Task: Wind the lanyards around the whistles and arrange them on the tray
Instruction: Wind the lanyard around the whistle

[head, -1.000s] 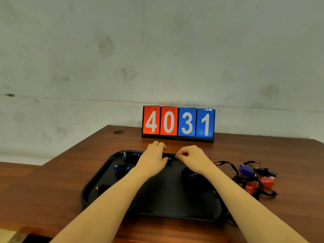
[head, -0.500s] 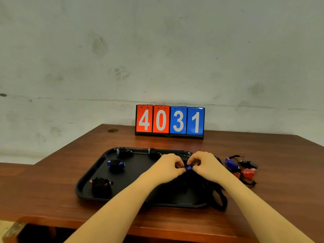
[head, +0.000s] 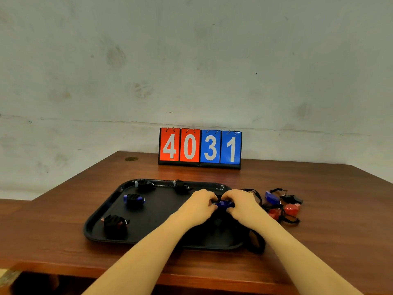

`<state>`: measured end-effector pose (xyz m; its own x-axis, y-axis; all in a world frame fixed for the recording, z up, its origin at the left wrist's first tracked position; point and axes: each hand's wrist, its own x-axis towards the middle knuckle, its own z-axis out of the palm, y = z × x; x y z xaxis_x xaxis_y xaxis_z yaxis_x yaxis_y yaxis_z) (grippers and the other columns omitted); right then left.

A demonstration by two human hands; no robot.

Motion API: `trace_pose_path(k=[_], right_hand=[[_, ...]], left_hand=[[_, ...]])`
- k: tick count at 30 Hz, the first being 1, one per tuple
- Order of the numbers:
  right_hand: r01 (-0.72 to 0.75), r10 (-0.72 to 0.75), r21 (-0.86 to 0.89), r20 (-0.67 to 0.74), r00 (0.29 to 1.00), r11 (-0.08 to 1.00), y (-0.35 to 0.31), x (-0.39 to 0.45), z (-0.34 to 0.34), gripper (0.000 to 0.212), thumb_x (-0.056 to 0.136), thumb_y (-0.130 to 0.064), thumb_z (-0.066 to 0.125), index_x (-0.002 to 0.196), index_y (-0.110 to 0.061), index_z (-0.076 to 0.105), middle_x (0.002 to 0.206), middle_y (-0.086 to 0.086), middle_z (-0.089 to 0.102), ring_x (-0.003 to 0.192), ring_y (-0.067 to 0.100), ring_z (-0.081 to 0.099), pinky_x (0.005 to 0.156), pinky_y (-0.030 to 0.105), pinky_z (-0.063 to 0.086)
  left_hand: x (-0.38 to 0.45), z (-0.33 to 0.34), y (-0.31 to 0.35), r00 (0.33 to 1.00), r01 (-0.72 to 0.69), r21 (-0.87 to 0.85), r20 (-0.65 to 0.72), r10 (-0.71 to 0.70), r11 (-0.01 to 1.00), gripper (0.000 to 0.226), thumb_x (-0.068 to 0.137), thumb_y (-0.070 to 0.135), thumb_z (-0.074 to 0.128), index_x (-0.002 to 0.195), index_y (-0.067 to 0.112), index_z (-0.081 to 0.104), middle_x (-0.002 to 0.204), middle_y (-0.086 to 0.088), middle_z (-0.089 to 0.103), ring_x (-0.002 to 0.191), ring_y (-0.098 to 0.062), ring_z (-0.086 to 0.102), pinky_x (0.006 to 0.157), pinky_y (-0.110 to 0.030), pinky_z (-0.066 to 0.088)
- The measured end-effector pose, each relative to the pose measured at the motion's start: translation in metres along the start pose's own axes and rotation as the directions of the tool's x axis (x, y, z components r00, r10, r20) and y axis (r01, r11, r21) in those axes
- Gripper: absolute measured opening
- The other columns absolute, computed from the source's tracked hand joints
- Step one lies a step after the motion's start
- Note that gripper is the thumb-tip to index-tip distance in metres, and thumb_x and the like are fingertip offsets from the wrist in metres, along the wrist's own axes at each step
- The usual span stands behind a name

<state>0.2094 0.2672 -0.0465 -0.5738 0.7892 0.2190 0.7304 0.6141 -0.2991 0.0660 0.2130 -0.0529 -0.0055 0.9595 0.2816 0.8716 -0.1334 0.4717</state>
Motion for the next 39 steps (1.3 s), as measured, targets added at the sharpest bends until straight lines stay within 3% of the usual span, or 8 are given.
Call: trace_pose_path(k=[5,10,15,19,22,29,34,39], right_hand=[[0.042,0.031,0.312,-0.226,0.974,0.949,0.002,0.002,0.006,0.04,0.081,-0.011,0.065,0.117,-0.024,0.056,0.104,-0.012,0.06,0.101,0.007,0.056,0.103,0.038,0.039],[0.153,0.076,0.595,-0.342,0.936,0.789,-0.013,0.01,-0.001,0.038,0.08,-0.009,0.068,0.112,-0.022,0.053,0.092,-0.015,0.062,0.091,-0.004,0.058,0.082,0.01,0.043],[0.215,0.123,0.735,-0.376,0.918,0.643,-0.026,0.026,-0.009,0.035,0.079,-0.011,0.07,0.108,-0.02,0.053,0.099,-0.007,0.063,0.095,0.002,0.06,0.073,0.009,0.049],[0.238,0.12,0.785,-0.367,0.922,0.572,-0.032,0.042,-0.014,0.03,0.079,-0.009,0.069,0.106,-0.014,0.058,0.095,-0.006,0.065,0.092,0.004,0.063,0.084,0.021,0.05],[0.256,0.129,0.815,-0.371,0.92,0.519,-0.036,0.056,-0.014,0.026,0.08,-0.006,0.067,0.104,-0.014,0.059,0.099,-0.004,0.065,0.095,0.007,0.062,0.083,0.02,0.051],[0.288,0.105,0.789,-0.404,0.909,0.543,-0.033,0.069,0.002,0.019,0.083,-0.011,0.065,0.098,-0.022,0.062,0.099,-0.008,0.064,0.096,0.003,0.059,0.079,0.013,0.05],[0.27,0.028,0.734,-0.366,0.93,0.623,-0.026,0.067,0.003,0.019,0.084,-0.011,0.064,0.1,-0.02,0.063,0.097,-0.005,0.066,0.088,0.004,0.062,0.07,0.008,0.049],[0.133,0.118,0.73,-0.282,0.952,0.67,-0.027,0.069,0.002,0.04,0.082,-0.03,0.066,0.119,-0.019,0.054,0.099,-0.008,0.063,0.094,0.008,0.06,0.085,0.024,0.05]], left_hand=[[0.003,-0.007,-0.003,0.995,-0.044,-0.009,-0.095,0.043,0.999,0.033,0.09,0.027,0.057,0.122,0.016,0.055,0.112,0.0,0.051,0.1,-0.011,0.05,0.089,-0.023,0.043],[0.01,-0.027,-0.004,0.973,-0.06,-0.075,-0.225,0.042,0.995,0.025,0.089,0.021,0.058,0.113,0.016,0.056,0.106,0.002,0.058,0.089,-0.004,0.053,0.078,-0.014,0.04],[0.016,-0.047,-0.01,0.946,-0.092,-0.192,-0.322,0.026,0.977,0.025,0.088,0.019,0.06,0.113,0.017,0.058,0.101,0.006,0.06,0.089,-0.002,0.054,0.073,-0.009,0.043],[0.024,-0.058,-0.014,0.928,-0.123,-0.17,-0.368,0.053,0.978,0.022,0.087,0.019,0.061,0.109,0.016,0.059,0.099,0.006,0.061,0.085,-0.002,0.055,0.071,-0.008,0.043],[0.03,-0.063,-0.019,0.917,-0.129,-0.157,-0.395,0.058,0.979,0.015,0.087,0.019,0.061,0.101,0.017,0.059,0.093,0.007,0.06,0.076,0.0,0.054,0.066,-0.007,0.042],[0.033,-0.06,-0.031,0.899,-0.097,-0.256,-0.438,-0.026,0.962,0.009,0.085,0.018,0.064,0.089,0.019,0.055,0.083,0.014,0.055,0.073,0.005,0.054,0.065,0.004,0.04],[0.028,-0.048,-0.041,0.906,-0.067,-0.355,-0.412,-0.092,0.932,0.01,0.083,0.018,0.067,0.085,0.022,0.058,0.083,0.014,0.06,0.076,-0.001,0.059,0.063,-0.007,0.045],[0.026,-0.048,-0.043,0.891,-0.071,-0.479,-0.425,-0.16,0.875,0.012,0.079,0.017,0.071,0.085,0.019,0.061,0.083,0.011,0.064,0.077,-0.003,0.062,0.065,-0.006,0.048]])
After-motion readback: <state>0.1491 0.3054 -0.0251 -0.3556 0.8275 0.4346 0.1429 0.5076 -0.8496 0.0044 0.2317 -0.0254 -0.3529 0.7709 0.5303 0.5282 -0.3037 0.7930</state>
